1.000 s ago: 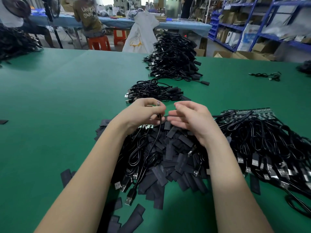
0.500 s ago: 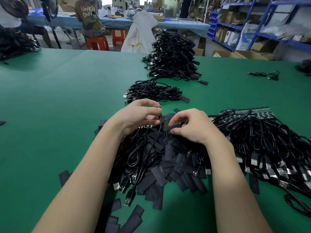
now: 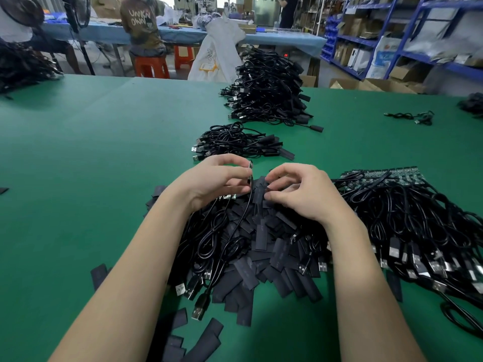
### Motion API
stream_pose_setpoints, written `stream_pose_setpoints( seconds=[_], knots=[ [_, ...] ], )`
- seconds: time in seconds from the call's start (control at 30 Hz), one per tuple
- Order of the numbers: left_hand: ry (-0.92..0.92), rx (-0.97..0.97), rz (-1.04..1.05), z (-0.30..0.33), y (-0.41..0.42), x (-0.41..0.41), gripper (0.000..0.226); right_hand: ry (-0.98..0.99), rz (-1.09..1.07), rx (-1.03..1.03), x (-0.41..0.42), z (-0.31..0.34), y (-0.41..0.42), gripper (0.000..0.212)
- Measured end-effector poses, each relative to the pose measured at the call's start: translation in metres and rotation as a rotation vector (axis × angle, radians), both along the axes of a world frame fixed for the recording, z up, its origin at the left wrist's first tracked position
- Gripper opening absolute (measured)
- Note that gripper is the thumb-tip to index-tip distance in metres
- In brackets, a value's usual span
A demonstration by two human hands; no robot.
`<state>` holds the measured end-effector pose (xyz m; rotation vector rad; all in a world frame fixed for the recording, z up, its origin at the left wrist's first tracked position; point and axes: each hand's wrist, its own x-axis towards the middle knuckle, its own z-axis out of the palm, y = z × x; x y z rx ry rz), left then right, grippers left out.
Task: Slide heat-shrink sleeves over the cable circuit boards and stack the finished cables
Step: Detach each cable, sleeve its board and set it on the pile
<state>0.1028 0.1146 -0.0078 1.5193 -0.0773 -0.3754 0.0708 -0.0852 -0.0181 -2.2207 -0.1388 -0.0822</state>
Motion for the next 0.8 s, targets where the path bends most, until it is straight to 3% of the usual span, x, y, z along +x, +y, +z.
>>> stream_pose_setpoints(
  seconds=[0.8],
  knots=[
    [-0.004, -0.04, -0.066, -0.0047, -0.0041, 0.0012, 0.013, 0.004, -0.118, 0.13, -0.0022, 0.0016, 0.0017, 0.025]
  ],
)
